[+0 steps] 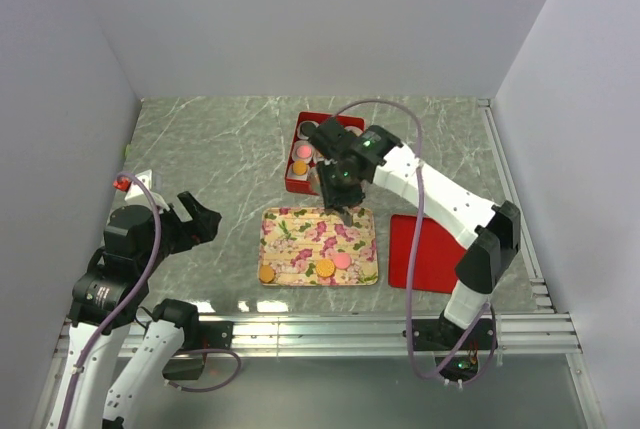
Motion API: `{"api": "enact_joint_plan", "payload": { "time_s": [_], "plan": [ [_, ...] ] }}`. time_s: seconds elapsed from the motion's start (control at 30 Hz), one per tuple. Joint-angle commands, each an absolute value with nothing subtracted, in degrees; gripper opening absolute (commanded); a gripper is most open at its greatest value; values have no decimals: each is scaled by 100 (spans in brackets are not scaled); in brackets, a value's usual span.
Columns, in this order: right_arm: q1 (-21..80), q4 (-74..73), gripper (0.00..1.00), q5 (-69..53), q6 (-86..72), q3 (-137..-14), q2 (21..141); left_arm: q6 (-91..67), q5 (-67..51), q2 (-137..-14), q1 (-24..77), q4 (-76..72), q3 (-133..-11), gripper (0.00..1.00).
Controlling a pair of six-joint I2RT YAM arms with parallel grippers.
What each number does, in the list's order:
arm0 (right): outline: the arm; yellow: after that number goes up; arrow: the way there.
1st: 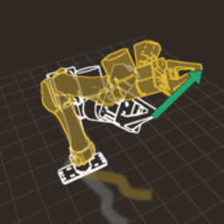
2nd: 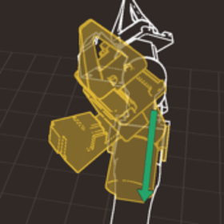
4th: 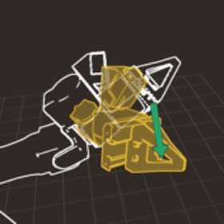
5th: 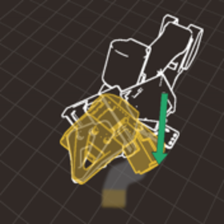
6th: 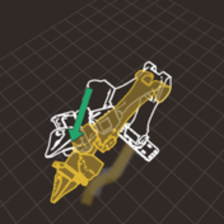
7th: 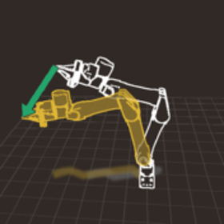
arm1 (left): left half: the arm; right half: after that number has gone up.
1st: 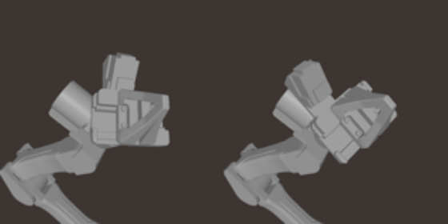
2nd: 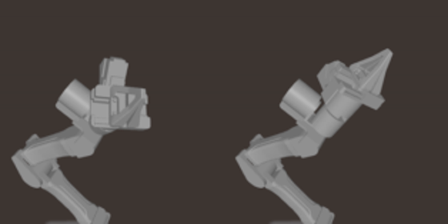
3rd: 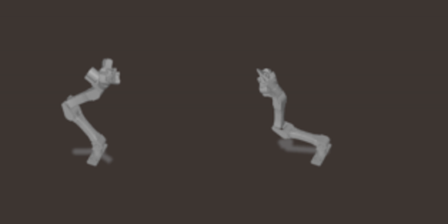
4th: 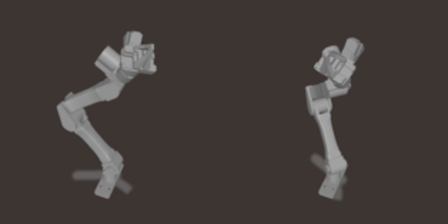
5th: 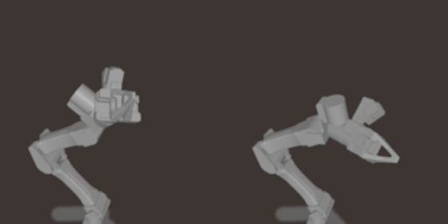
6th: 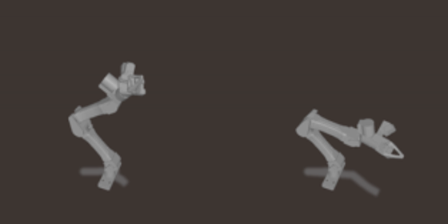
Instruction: Pack the cookies
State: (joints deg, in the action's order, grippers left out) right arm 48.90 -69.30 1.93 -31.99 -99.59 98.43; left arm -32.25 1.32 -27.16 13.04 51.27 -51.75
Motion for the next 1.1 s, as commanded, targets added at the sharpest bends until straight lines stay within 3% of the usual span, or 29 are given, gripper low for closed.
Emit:
{"api": "enact_joint_plan", "payload": {
  "time_s": [0.0, 0.3, 0.67, 1.07],
  "plan": [
    [4396, -7005, 38, 264, -2936, -10143, 9712, -3243, 105, -2698, 1231, 4931, -5168, 96],
    [3595, -6821, 38, 237, -2690, -10081, 9984, -3234, 88, -2725, 1178, 4922, -5168, 96],
    [3445, -6697, 39, 343, -2593, -10134, 10371, -3217, 44, -2812, 1204, 4904, -5150, 96],
    [3384, -6697, 53, 404, -2593, -10265, 10485, -3208, 44, -2856, 1230, 4904, -5142, 96]
  ]
}}
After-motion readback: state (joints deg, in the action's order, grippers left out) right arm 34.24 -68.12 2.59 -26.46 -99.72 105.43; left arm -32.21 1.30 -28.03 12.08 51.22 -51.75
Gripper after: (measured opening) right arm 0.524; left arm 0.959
